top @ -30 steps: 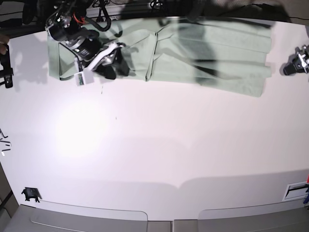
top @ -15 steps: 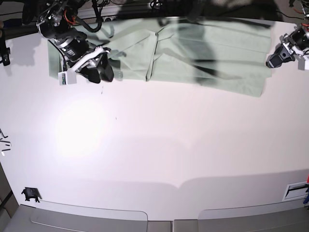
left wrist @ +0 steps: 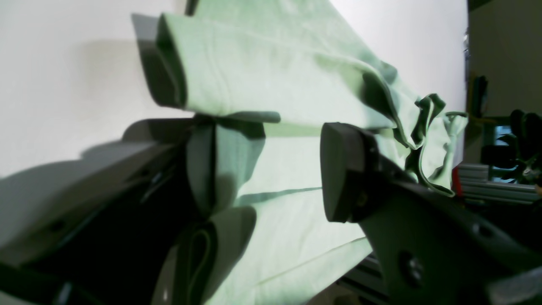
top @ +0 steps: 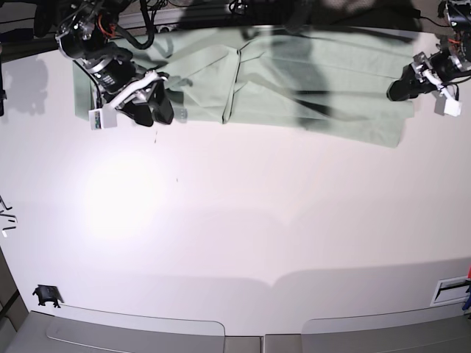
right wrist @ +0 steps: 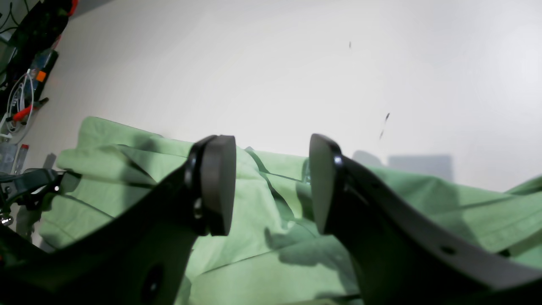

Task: Fold the T-shirt properly
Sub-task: 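Lower the left gripper to the opposite end of the shirt strip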

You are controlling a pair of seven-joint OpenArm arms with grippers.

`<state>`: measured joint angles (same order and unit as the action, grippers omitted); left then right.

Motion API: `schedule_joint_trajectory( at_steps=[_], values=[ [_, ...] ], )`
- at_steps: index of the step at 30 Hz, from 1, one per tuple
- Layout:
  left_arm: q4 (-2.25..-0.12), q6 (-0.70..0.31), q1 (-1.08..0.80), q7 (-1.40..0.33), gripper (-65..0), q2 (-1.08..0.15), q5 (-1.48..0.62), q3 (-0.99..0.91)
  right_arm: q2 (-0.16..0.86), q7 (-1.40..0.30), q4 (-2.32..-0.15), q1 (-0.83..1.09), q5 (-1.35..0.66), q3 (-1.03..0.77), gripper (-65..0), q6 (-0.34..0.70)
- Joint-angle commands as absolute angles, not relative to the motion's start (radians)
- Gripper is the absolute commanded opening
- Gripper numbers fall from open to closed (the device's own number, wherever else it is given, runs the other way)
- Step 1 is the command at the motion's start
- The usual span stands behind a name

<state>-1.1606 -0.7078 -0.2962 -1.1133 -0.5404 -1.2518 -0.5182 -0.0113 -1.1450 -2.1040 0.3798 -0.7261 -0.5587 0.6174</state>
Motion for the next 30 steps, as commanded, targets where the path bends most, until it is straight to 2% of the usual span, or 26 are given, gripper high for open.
schedule_joint_trajectory(
  at_steps=[1,15,21,25,26,30],
  values=[
    [-1.169,-0.698,-0.300,-1.111,-30.1,-0.557,-1.238,-0.523,-0.006,-1.122,-2.123,0.377,-0.744,-0.561,-38.7,0.620],
    [-1.169,-0.698,-0.322,-1.082,-30.9,-0.472,-1.230,-0.522,-0.006,-1.113,-2.123,0.377,-0.744,-0.561,-38.7,0.620],
    [-1.169,-0.698,-0.321,-1.038,-45.7,-0.471,-1.230,-0.522,-0.005,-1.113,-2.123,0.377,-0.744,-0.561,-38.7,0.620],
    [-1.169,-0.698,-0.321,-0.981,-62.9,-0.471,-1.230,-0.522,-0.006,-1.113,-2.123,0.377,-0.744,-0.561,-38.7,0.620],
    [-1.169,-0.698,-0.321,-0.968,-65.0,-0.471,-1.230,-0.522,-0.006,-1.113,-2.123,0.377,-0.744,-0.561,-38.7,0.620],
    [-1.169,-0.698,-0.313,-0.964,-65.0,-0.471,-1.230,-0.522,-0.006,-1.113,-2.123,0.377,-0.744,-0.561,-38.7,0.620]
  ],
)
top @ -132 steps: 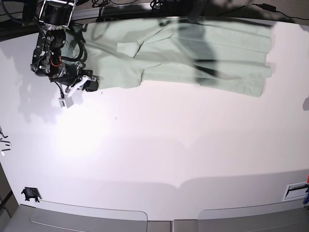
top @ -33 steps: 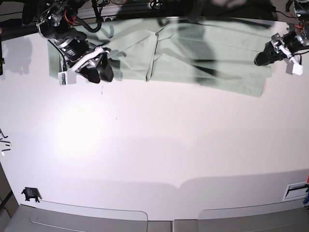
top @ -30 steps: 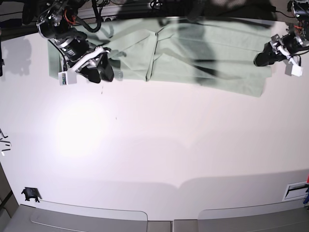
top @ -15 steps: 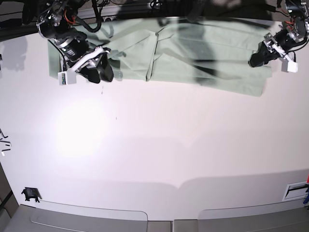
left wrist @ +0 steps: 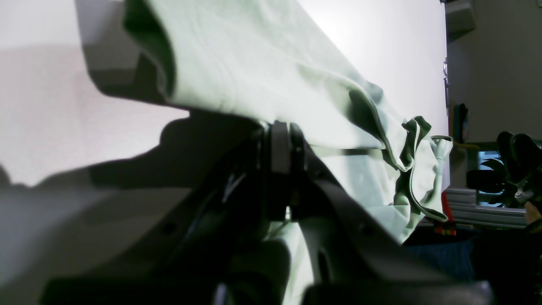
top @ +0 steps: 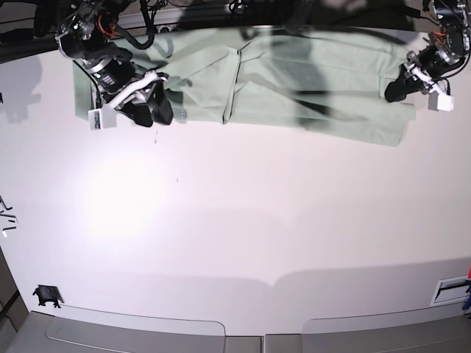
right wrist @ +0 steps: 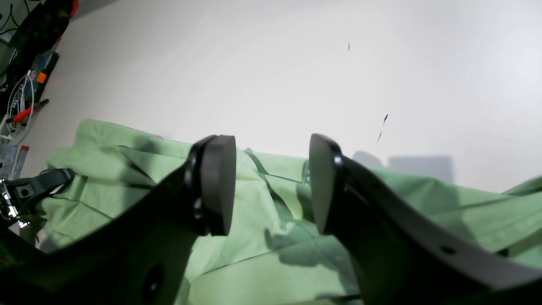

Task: Fold the T-shirt properly
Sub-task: 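Lower the left gripper to the opposite end of the shirt strip, then grasp the shirt end with the left gripper and fold it inward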

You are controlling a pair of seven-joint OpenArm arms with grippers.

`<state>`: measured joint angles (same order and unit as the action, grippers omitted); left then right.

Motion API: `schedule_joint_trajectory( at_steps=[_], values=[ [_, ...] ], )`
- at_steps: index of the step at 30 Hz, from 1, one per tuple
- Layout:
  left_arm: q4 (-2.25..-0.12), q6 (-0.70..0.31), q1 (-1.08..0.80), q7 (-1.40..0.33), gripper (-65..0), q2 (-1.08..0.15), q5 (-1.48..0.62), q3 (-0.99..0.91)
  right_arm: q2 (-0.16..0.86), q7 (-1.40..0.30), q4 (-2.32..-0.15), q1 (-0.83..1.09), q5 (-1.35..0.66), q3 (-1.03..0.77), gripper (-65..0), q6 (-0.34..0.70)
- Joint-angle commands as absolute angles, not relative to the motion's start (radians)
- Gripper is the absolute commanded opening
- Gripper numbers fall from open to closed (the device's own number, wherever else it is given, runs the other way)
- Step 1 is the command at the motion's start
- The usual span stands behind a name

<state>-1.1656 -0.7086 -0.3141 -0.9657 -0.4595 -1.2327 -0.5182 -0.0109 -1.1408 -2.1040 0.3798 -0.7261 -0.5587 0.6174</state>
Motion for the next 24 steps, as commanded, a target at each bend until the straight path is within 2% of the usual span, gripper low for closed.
schedule_joint_trajectory(
  at_steps=[1,10,18,24],
  values=[
    [-1.170,-0.698,-0.313,-0.963,-65.0,-0.471,-1.230,-0.522,-0.006,-1.113,-2.123,0.377,-0.744,-0.561,-38.7,0.620],
    [-1.303,-0.698,-0.316,-0.975,-65.0,-0.471,-1.231,-0.523,-0.001,-1.071,-2.123,0.377,-0.633,-0.565,-38.7,0.583],
    [-1.478,-0.698,-0.319,-1.005,-65.0,-0.451,-1.232,-0.523,0.067,-1.040,-2.123,0.377,-0.530,-0.565,-38.7,0.561],
    [-1.559,-0.698,-0.320,-1.121,-65.0,-0.380,-1.341,-0.523,0.099,-1.004,-2.122,0.365,-0.425,-0.601,-38.7,0.510]
  ],
)
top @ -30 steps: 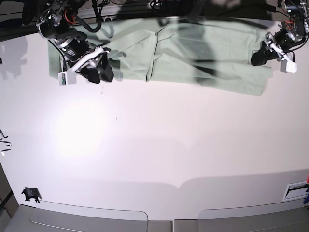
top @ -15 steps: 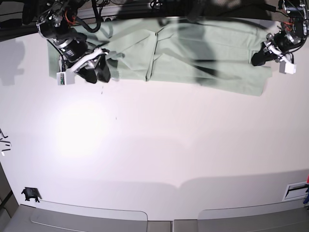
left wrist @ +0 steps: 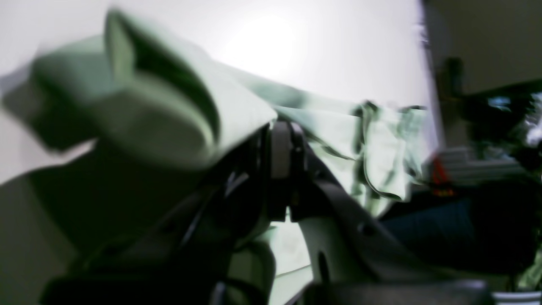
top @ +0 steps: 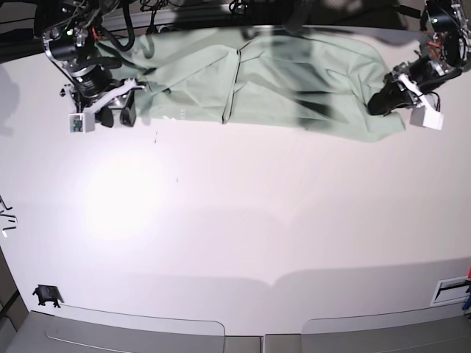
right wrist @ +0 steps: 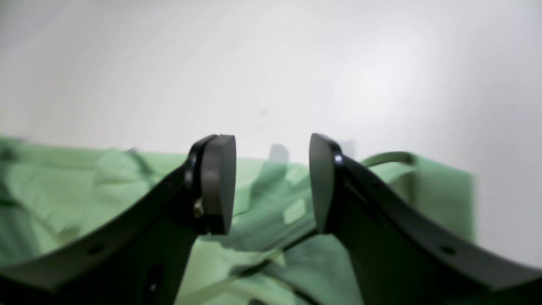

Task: Fold the T-shirt properly
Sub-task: 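Grasp the shirt end with the left gripper and fold it inward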

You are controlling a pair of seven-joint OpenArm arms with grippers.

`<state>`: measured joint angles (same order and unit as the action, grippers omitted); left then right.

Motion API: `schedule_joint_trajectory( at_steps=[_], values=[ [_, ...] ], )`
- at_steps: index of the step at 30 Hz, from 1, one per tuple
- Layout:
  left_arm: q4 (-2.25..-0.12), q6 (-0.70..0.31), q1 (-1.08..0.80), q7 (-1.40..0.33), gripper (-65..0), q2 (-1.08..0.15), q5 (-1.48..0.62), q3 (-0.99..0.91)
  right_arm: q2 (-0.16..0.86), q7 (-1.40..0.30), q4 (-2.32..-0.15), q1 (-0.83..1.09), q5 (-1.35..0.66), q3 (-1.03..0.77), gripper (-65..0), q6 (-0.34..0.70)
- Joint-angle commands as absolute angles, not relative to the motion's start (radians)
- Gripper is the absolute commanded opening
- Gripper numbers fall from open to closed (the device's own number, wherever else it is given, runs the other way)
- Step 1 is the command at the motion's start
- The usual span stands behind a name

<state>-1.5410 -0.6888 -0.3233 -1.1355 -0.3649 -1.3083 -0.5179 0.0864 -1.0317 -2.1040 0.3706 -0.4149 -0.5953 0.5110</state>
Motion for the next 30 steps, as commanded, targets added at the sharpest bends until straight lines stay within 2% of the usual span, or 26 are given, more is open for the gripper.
schedule_joint_trajectory(
  at_steps=[1,9,16,25,30],
  values=[
    [-1.567,-0.698,-0.326,-1.136,-65.0,-0.368,-1.361,-0.522,0.102,-1.001,-2.122,0.359,-0.417,-0.618,-38.7,0.497],
    [-1.647,-0.698,-0.403,-1.160,-65.0,-0.340,-1.419,-0.463,0.191,-0.994,-2.118,0.341,-0.422,-0.759,-38.7,0.470],
    [-1.748,-0.698,-0.415,-1.158,-65.0,-0.301,-1.406,-0.321,0.250,-0.986,-2.063,0.332,-0.422,-0.786,-38.7,0.462],
    [-1.776,-0.698,-0.363,-1.074,-65.0,-0.218,-1.209,-0.073,0.249,-0.991,-1.882,0.244,-0.506,-0.786,-38.7,0.463],
    [-1.776,-0.698,-0.323,-1.029,-65.0,-0.188,-1.109,0.006,0.249,-0.995,-1.858,0.227,-0.509,-0.786,-38.7,0.463]
  ],
)
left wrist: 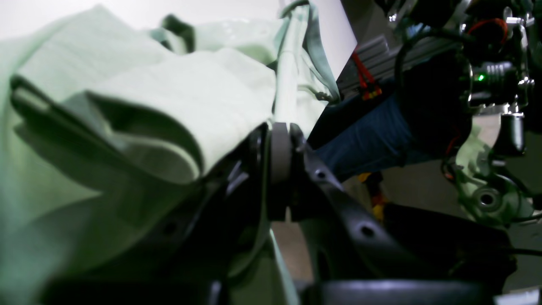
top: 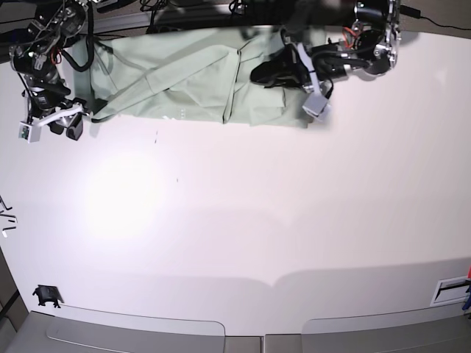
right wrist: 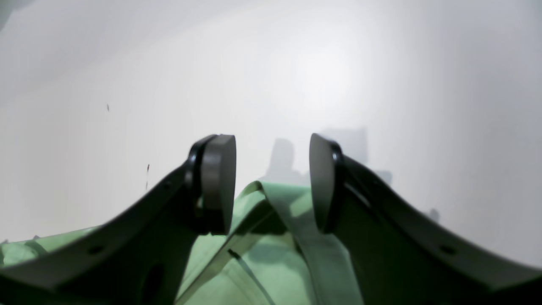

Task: Fold the T-shirt properly
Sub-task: 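Grasp the shirt end with the left gripper and fold it inward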

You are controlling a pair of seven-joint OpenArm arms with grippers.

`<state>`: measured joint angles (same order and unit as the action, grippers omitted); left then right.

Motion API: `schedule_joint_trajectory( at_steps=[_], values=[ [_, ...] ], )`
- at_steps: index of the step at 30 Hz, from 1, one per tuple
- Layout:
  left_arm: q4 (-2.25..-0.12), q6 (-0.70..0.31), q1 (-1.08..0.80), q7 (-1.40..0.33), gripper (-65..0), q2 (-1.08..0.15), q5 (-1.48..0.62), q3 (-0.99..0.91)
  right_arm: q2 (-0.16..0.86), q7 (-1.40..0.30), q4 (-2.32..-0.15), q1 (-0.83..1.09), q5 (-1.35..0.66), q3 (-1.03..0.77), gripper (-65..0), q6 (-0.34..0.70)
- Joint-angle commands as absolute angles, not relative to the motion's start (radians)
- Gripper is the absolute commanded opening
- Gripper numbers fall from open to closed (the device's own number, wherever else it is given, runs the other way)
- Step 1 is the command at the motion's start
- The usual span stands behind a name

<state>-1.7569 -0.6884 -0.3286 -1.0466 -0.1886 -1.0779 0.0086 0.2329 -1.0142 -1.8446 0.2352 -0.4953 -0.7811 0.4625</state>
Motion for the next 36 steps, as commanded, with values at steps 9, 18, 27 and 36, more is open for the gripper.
schedule_joint_trajectory(
  at_steps=[9,18,27,36],
  values=[
    [-1.776,-0.698,-0.311,-1.012,-65.0,-0.180,-1.052,0.028,0.249,-0.995,-1.858,0.227,-0.509,-0.785,-38.7,0.463],
    [-1.776,-0.698,-0.310,-0.941,-38.9,-0.181,-1.014,0.028,0.249,-0.995,-1.858,0.227,-0.509,-0.785,-38.7,0.463],
    [-1.790,-0.698,-0.295,-0.944,-55.2,-0.181,-0.991,0.025,0.249,-0.995,-1.858,0.227,-0.509,-0.785,-38.7,0.463],
    [-1.813,-0.634,-0.258,-0.871,-65.0,-0.181,-0.554,0.027,0.249,-0.995,-1.858,0.227,-0.509,-0.785,-38.7,0.463]
  ],
)
